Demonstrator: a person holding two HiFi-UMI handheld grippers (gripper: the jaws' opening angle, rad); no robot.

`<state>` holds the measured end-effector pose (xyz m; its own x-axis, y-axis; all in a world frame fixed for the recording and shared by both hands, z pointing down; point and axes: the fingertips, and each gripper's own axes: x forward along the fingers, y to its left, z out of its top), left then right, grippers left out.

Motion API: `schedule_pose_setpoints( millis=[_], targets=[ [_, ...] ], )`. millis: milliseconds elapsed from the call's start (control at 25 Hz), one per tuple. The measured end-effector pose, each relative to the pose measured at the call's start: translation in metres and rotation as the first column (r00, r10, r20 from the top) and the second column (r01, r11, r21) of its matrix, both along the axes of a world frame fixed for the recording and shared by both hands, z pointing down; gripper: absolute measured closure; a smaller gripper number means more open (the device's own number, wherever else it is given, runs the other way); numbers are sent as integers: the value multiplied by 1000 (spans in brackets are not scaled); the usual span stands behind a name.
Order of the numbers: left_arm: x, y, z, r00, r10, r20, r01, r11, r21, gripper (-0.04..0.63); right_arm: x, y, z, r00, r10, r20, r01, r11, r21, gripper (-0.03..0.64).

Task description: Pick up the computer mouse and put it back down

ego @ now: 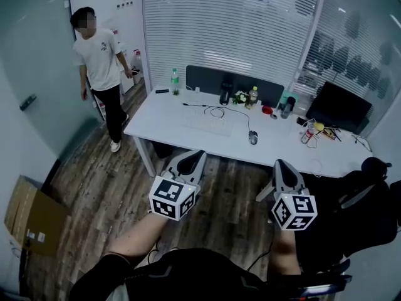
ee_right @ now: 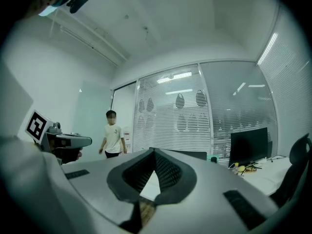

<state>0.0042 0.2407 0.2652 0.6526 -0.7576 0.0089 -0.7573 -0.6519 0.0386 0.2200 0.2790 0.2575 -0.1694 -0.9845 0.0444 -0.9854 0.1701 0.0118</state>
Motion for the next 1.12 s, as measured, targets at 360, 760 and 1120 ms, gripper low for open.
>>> schedule_pose_setpoints(
  millis=[360, 760, 1120],
  targets=[
    [2, -9, 5, 1000, -4, -4, 4, 1000, -11, 563, 1, -4, 1, 1000, 2, -7, -2, 1000, -6, 617],
    [1, -14, 13, 999, 38, -15, -39, 999, -23, 414, 0, -7, 6, 1000, 1, -5, -1, 1000, 0, 492],
    [-13, -21, 11, 999, 38, 9, -38, 999, -7, 293, -8, -15, 3, 1000, 9, -1, -9, 1000, 1, 347]
  ],
)
